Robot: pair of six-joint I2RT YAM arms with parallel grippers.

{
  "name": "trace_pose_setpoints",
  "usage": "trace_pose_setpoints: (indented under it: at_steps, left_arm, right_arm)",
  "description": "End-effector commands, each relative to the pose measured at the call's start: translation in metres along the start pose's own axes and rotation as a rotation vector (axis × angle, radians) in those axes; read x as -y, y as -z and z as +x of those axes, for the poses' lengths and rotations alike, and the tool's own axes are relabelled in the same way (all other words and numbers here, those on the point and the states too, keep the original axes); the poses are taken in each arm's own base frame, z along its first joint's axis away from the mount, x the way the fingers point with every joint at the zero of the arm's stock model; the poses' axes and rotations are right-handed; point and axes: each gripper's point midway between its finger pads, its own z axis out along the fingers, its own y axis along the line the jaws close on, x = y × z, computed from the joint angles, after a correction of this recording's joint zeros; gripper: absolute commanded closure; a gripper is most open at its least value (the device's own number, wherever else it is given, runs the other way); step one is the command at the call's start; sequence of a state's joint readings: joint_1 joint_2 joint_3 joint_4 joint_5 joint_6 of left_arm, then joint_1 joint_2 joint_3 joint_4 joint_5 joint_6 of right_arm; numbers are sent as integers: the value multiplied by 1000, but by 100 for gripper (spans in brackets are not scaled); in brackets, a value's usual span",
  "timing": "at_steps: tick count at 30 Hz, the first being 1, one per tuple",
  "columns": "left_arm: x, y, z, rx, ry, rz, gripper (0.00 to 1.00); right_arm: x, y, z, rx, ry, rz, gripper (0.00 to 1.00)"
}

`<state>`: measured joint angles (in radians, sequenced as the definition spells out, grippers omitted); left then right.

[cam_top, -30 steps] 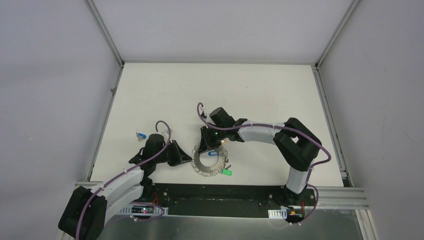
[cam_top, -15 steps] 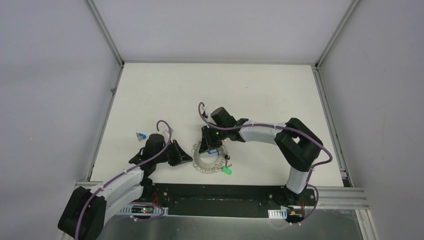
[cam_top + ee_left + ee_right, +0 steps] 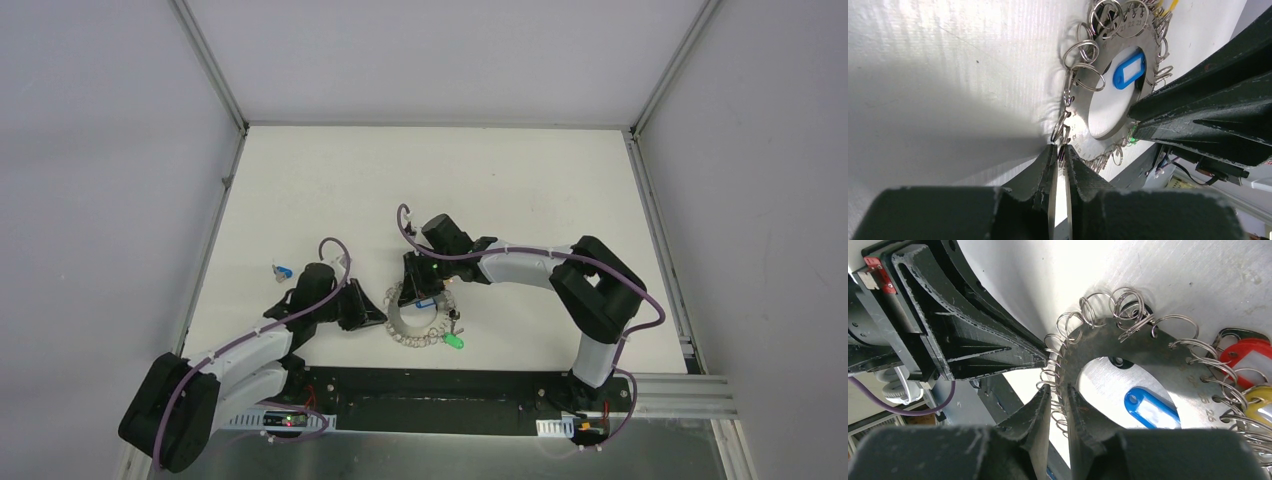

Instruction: Put the keys on the keyring

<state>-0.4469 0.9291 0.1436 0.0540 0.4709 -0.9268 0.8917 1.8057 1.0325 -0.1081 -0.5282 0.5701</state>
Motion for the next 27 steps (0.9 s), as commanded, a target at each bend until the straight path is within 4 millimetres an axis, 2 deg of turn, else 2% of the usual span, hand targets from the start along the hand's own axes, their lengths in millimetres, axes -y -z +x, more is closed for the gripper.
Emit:
trace_pose_setpoints:
  at_steps: [1,7,9,12,14,27]
  left_arm:
    - [25,-2,-19,60,-74,56,90]
    - [34,1,-24,73,-107,68,95]
    - [37,3,-26,79,-118,74,91]
    - [37,3,-29,90,-119,65,76]
    - [33,1,-28,86,-113,49,72]
    - [23,-7,-30,65,-134,0,73]
  right_arm:
    - [-15,13,-14,64,36,-31,80]
    - [-19,19,-15,79,55,-38,77]
    - [-19,22,-15,86,63,-38,74]
    - [-19,25,-15,92,69,-35,72]
    - [-19,25,-15,93,69,-36,71]
    - [-17,25,-13,85,62,-39,71]
